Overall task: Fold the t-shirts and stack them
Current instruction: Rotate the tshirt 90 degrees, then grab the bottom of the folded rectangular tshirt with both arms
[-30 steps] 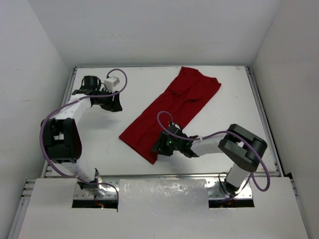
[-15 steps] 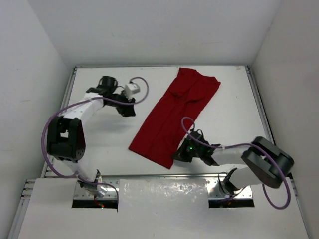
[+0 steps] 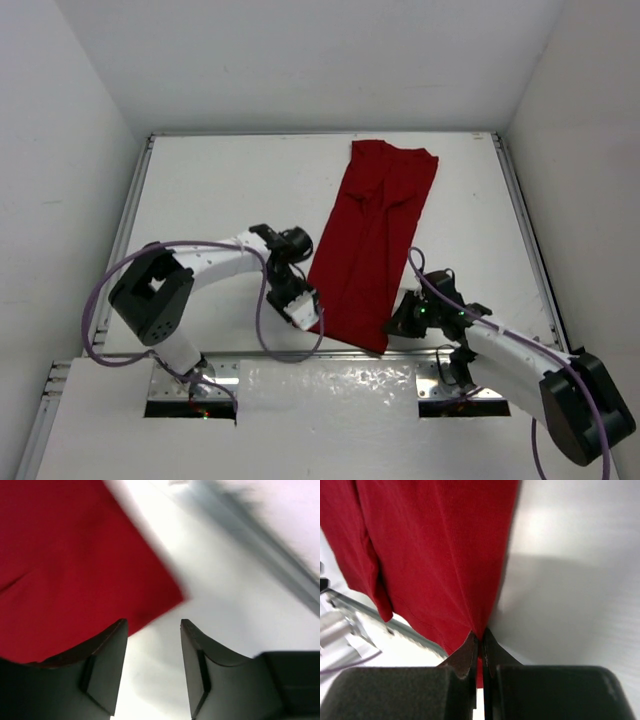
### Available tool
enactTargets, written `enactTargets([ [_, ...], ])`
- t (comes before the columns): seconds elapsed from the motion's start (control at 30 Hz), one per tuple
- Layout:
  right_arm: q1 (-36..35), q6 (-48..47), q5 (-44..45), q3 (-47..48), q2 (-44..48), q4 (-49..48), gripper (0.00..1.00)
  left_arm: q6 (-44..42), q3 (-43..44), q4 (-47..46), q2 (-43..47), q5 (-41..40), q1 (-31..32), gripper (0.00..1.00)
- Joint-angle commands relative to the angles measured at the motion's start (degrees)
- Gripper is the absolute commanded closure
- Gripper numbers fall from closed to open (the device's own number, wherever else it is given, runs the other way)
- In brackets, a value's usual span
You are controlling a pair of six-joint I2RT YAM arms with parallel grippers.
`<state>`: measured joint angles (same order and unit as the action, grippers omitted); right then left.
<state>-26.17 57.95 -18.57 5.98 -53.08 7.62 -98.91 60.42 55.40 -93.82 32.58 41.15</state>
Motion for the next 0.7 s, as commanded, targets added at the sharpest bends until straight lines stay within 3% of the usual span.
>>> enactTargets([
  [0.0, 2.61, -10.3, 0.9, 0.08, -0.45, 17.76, 1.0, -17.97, -5.74, -0.36, 5.57, -4.27, 4.11, 0.55],
  [0.1, 6.56, -15.76, -0.41, 1.49, 0.34, 21.72, 0.83, -20.61, -11.02, -5.47, 9.0, -4.28, 5.7, 0.52],
  [0.13, 6.83, -17.33, -0.5, 1.93, 0.26, 22.17, 0.7, -20.79, -12.51, -7.56, 9.18, -3.75, 5.96, 0.51],
  [0.17, 6.92, -17.87, -0.77, 2.72, 0.08, 22.44, 0.64, -20.71, -13.22, -8.98, 9.44, -3.4, 6.14, 0.51],
  [0.23, 6.93, -17.96, -2.34, 4.03, -0.88, 22.62, 0.59, -20.53, -14.8, -13.18, 9.62, -3.48, 6.49, 0.5],
  [0.43, 6.84, -17.53, -2.26, 5.62, -0.36, 23.67, 0.57, -19.04, -16.56, -19.61, 9.71, -1.82, 7.54, 0.5],
  [0.57, 6.49, -14.19, -4.28, 2.38, -0.18, 19.38, 0.57, -17.98, -17.36, -20.68, 8.83, -1.38, 8.69, 0.5],
  [0.67, 5.0, -11.03, -4.28, 1.14, -0.8, 13.15, 0.58, -15.79, -18.06, -22.43, 7.95, -0.85, 9.39, 0.55],
])
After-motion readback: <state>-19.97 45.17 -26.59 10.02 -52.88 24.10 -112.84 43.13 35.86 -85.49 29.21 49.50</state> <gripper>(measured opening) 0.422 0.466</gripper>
